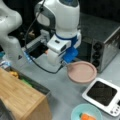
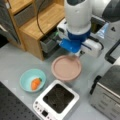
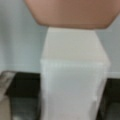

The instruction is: Pick up the pan. Place the pan on the table. Pick up the bowl. Place the bowl on the stove.

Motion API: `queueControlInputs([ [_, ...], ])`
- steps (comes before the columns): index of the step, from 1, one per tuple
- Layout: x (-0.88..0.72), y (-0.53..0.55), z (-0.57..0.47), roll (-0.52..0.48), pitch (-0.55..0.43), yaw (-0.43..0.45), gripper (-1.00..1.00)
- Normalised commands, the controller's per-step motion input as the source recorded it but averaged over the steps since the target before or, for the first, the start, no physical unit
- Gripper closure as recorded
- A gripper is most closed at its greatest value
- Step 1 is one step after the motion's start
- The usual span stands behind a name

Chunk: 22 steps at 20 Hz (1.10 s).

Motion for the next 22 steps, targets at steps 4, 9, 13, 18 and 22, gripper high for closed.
queueControlInputs([
  [4, -0.49, -0.12, -0.12, 0.042, -0.26, 0.129, 1.0],
  [9, -0.49, -0.13, -0.16, 0.055, -0.286, 0.109, 1.0],
  [13, -0.37, -0.16, -0.16, 0.064, -0.286, 0.106, 1.0],
  [18, -0.22, -0.19, -0.15, 0.056, -0.249, 0.098, 1.0],
  [22, -0.09, -0.16, -0.12, 0.031, -0.196, 0.095, 1.0],
])
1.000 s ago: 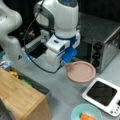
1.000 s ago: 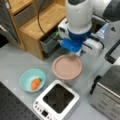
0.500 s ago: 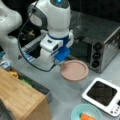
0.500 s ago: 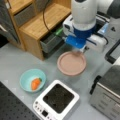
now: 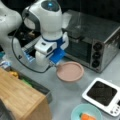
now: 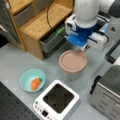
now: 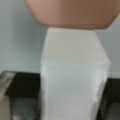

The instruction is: Pick up the pan. Place the pan on the table. Pick up the bowl. Place the bowl on the stove.

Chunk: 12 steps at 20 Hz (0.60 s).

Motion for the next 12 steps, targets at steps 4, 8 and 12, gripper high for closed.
queueControlInputs([
  [4, -0.07, -0.1, -0.1, 0.003, -0.151, 0.097, 1.0],
  [8, -0.05, -0.06, -0.11, -0.024, -0.122, 0.093, 1.0],
  [12, -0.01, -0.05, -0.16, -0.038, -0.122, 0.089, 1.0],
])
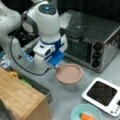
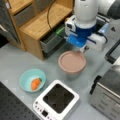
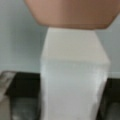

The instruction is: Pick up the pan. Place the pan on the table. Pick up the bowl. Place the bowl on the stove.

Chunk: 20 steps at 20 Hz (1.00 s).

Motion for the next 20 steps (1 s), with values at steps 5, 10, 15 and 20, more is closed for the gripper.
queueControlInputs([
  [5, -0.03, -0.05, -0.17, -0.049, -0.075, 0.066, 1.0],
  [10, -0.02, -0.04, -0.17, -0.055, -0.066, 0.062, 1.0],
  [15, -0.01, -0.05, -0.18, -0.057, -0.094, 0.074, 1.0],
  [20, -0.01, -0.05, -0.14, -0.071, -0.111, 0.08, 1.0],
])
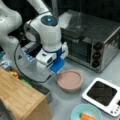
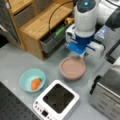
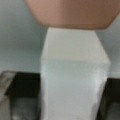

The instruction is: Pick up the pan. Place the pan on the table. Pick up the bowl. Place the bowl on the stove.

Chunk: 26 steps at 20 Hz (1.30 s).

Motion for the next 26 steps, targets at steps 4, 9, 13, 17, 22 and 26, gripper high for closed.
queueControlInputs([
  [4, -0.02, -0.06, -0.12, -0.085, -0.104, 0.092, 1.0],
  [9, -0.06, -0.07, -0.09, -0.091, -0.092, 0.099, 1.0],
  [13, -0.08, -0.04, -0.08, -0.092, -0.078, 0.094, 1.0],
  [17, -0.08, -0.02, -0.08, -0.094, -0.086, 0.095, 1.0],
  [22, -0.09, 0.0, -0.1, -0.092, -0.103, 0.105, -1.0],
  [26, -0.09, 0.01, -0.12, -0.096, -0.11, 0.108, -1.0],
])
